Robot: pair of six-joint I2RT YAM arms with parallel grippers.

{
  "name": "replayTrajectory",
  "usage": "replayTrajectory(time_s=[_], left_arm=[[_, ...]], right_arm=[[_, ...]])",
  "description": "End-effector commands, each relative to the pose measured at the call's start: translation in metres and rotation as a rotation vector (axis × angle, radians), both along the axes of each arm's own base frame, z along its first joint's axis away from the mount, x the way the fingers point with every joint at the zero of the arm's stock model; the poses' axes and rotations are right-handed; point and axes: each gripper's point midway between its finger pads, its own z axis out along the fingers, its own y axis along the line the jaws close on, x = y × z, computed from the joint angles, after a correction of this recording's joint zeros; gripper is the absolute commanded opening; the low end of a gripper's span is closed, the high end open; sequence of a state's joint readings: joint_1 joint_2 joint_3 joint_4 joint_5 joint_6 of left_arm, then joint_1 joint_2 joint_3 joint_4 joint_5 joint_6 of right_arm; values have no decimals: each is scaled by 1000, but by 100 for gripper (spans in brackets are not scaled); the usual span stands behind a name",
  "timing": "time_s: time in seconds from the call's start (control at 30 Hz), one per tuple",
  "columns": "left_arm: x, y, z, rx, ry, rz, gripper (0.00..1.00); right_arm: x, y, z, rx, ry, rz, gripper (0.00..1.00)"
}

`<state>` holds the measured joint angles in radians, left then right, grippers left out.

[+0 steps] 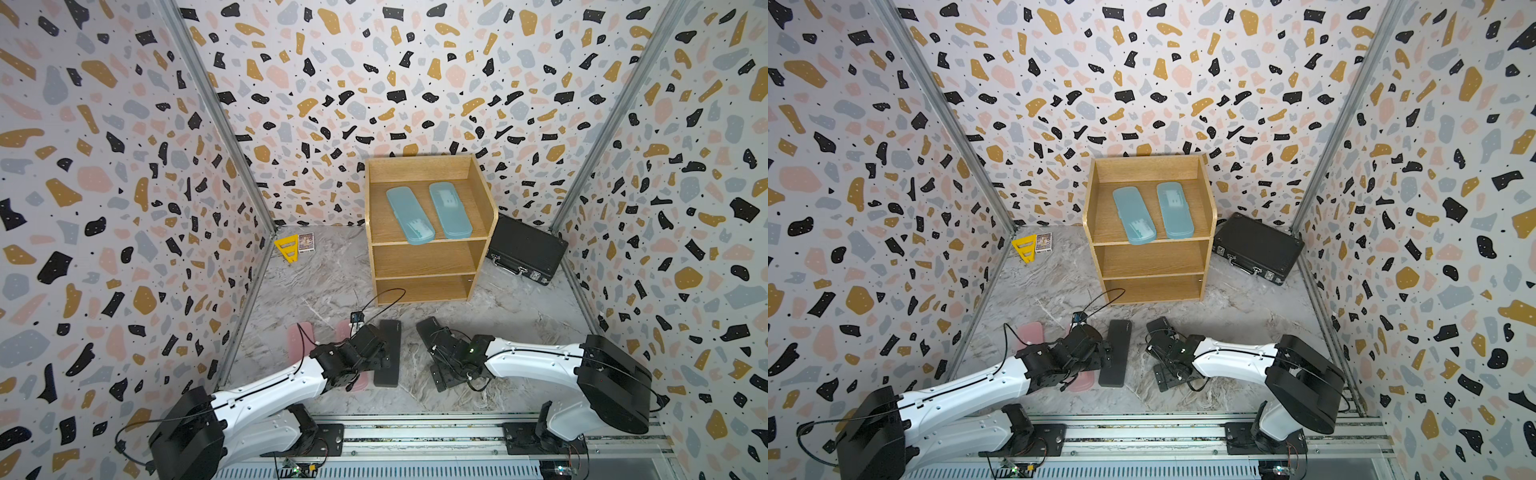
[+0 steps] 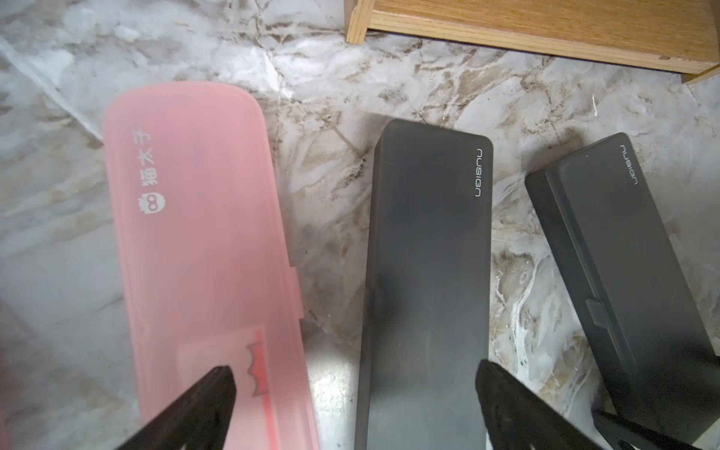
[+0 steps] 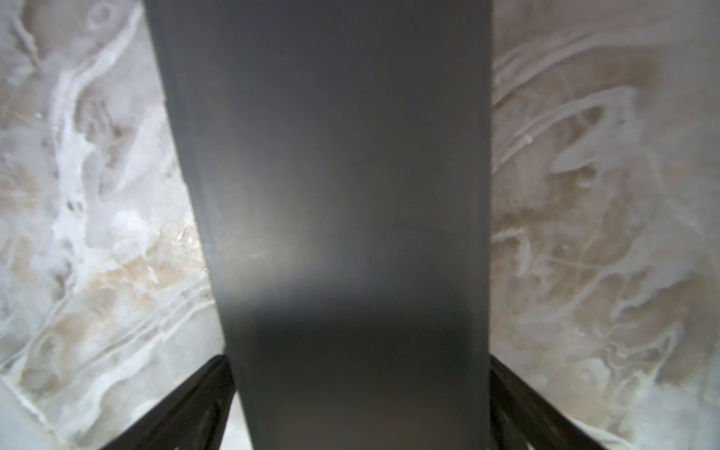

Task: Place the pencil cases on the shelf according to color
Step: Pick up the pencil case from the center of the board.

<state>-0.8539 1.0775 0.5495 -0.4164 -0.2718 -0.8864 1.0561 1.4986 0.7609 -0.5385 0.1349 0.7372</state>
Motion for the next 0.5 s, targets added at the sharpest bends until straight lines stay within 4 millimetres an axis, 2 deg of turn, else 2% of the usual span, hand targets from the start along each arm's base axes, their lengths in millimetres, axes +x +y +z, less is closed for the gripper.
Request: replayTrajectory(time_s=[0.0, 0.47], left_arm=[[-1, 3, -4, 12, -1, 1, 100], [-3, 2, -2, -10, -3, 2, 100]], right_arm=[[-17, -38, -13, -142, 48, 6, 100], [-21, -34, -21, -126, 74, 25, 95]])
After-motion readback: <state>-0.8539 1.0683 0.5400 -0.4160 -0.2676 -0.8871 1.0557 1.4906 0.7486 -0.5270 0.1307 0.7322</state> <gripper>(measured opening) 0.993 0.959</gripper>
